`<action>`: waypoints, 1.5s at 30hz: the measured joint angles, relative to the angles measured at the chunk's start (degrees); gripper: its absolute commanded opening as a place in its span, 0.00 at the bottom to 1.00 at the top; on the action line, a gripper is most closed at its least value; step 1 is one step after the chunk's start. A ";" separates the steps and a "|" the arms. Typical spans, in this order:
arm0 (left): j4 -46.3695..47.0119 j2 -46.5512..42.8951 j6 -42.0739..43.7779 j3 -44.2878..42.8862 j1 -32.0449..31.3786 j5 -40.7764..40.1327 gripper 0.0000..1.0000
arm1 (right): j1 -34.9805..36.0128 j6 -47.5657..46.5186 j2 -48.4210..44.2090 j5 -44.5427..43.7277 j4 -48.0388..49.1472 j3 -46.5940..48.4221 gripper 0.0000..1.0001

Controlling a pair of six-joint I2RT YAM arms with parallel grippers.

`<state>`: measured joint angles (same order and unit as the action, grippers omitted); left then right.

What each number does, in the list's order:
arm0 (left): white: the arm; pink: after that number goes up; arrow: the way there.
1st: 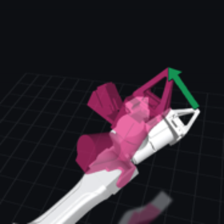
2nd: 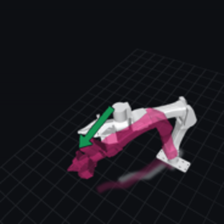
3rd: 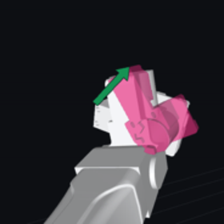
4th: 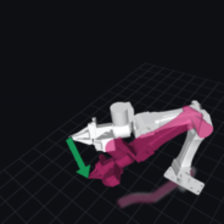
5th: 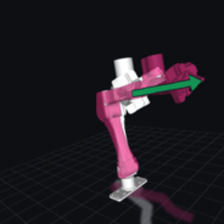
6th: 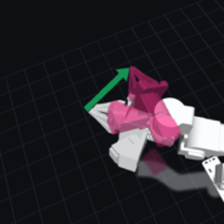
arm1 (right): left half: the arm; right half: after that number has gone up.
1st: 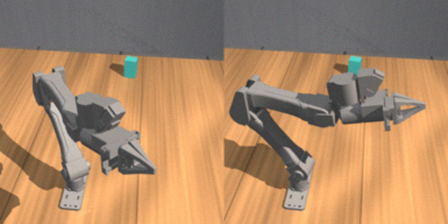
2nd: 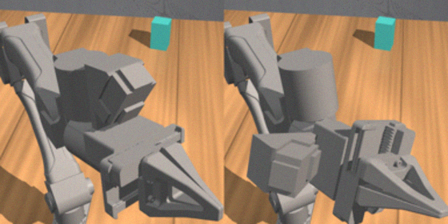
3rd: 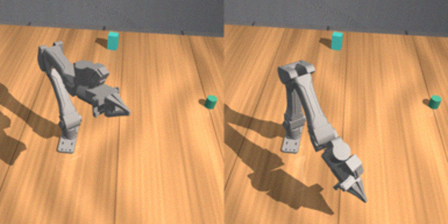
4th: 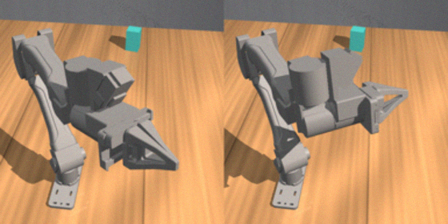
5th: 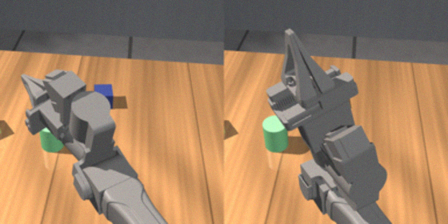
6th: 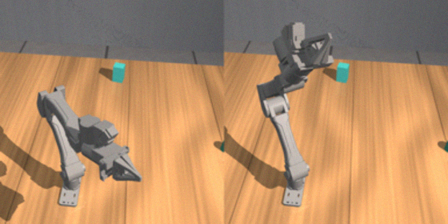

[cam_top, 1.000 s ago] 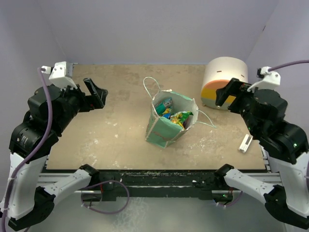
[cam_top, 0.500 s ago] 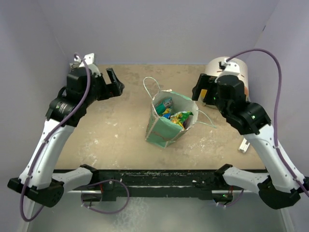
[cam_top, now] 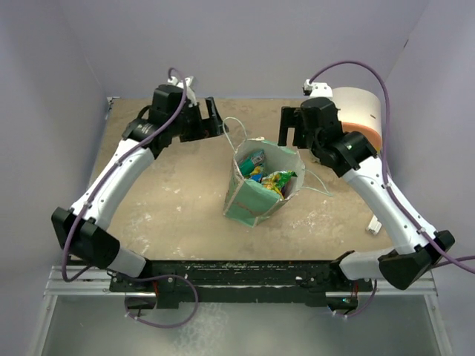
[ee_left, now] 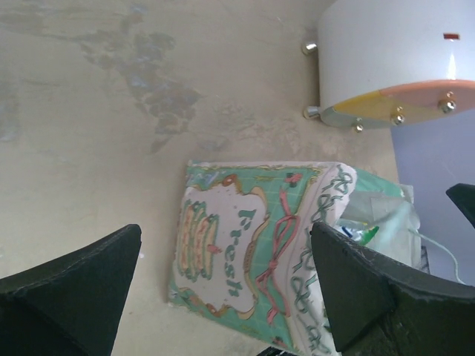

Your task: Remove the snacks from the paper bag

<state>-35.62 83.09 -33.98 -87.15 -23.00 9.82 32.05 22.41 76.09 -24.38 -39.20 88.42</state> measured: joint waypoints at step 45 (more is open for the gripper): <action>-7.89 5.51 2.51 -11.74 -6.49 9.66 0.29 | -10.10 -0.83 -3.80 8.41 1.79 -0.44 1.00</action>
<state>-43.51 88.60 -31.46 -98.89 -29.50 19.49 21.96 21.58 72.29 -15.97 -37.41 87.99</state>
